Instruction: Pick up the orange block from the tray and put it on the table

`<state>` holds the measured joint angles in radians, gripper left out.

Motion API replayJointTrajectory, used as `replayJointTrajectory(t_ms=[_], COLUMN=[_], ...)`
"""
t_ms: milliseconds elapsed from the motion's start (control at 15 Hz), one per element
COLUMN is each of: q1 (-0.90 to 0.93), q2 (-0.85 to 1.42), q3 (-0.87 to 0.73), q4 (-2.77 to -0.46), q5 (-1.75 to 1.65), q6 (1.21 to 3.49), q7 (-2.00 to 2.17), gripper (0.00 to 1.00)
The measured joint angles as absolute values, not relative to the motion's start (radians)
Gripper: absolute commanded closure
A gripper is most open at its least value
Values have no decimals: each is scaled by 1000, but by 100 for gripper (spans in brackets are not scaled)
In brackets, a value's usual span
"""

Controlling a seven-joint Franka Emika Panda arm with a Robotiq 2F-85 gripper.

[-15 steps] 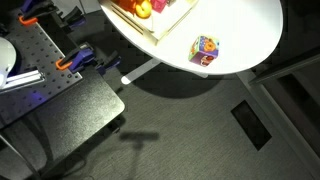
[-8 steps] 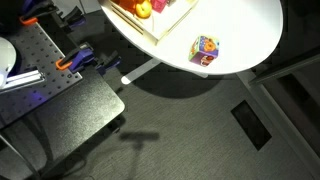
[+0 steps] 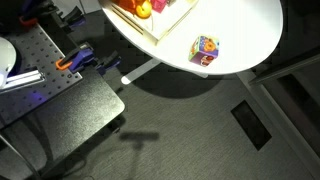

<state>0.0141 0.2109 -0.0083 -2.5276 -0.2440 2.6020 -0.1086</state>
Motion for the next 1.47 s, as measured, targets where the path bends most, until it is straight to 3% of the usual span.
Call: replayJointTrajectory(t_ms=[333, 467, 733, 800, 1133, 1467], q1=[30, 38, 59, 62, 66, 67], q2=[267, 287, 324, 330, 331, 277], q3=[-16, -24, -50, -52, -52, -40], q4=[-2514, -2505, -2481, -2476, -2466, -2460], q5=[-272, -288, -328, -328, -327, -326], q6=[2644, 2653, 2665, 2666, 2650, 2560], q7=[-98, -91, -60, -60, -60, -60], gripper=[0, 25, 59, 63, 71, 72])
